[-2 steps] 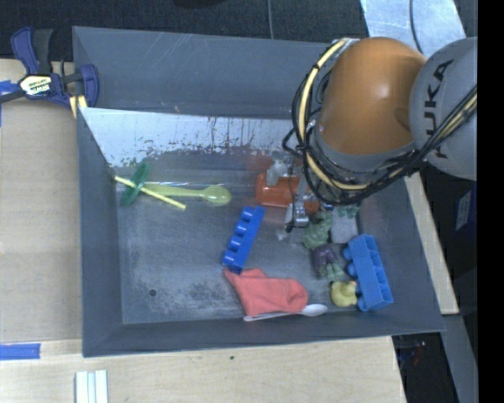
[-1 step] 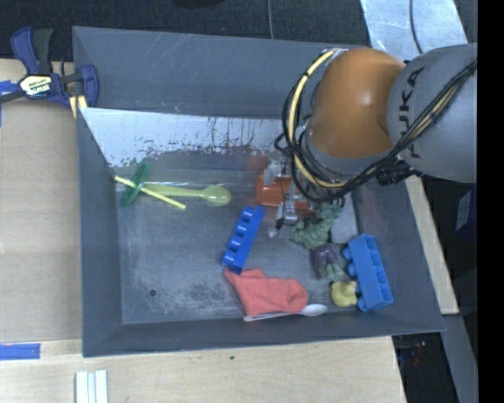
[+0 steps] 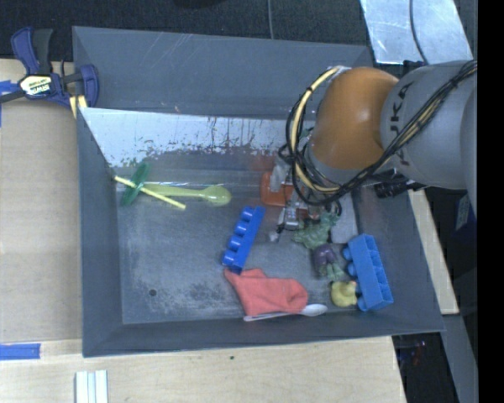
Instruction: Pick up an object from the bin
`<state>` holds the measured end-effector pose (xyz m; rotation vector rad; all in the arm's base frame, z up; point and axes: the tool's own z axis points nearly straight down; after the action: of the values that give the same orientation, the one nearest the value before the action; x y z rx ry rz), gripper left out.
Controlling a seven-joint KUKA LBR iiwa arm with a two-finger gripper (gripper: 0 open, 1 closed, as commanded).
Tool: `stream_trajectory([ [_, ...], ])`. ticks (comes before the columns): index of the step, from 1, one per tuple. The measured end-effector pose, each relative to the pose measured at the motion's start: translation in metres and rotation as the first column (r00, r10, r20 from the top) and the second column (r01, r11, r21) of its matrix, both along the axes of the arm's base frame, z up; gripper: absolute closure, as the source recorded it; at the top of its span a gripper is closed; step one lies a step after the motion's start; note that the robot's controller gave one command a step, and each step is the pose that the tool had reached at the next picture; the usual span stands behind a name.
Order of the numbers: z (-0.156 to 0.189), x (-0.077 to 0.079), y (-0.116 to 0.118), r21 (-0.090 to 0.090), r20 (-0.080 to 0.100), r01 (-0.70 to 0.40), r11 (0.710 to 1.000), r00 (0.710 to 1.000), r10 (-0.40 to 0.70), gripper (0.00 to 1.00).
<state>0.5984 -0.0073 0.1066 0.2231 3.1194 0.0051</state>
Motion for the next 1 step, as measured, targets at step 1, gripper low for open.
stream_trajectory([
  [1,-0.0238,0.0079,0.0411,-0.003,0.004,-0.227,0.974,0.974,0.227,1.0],
])
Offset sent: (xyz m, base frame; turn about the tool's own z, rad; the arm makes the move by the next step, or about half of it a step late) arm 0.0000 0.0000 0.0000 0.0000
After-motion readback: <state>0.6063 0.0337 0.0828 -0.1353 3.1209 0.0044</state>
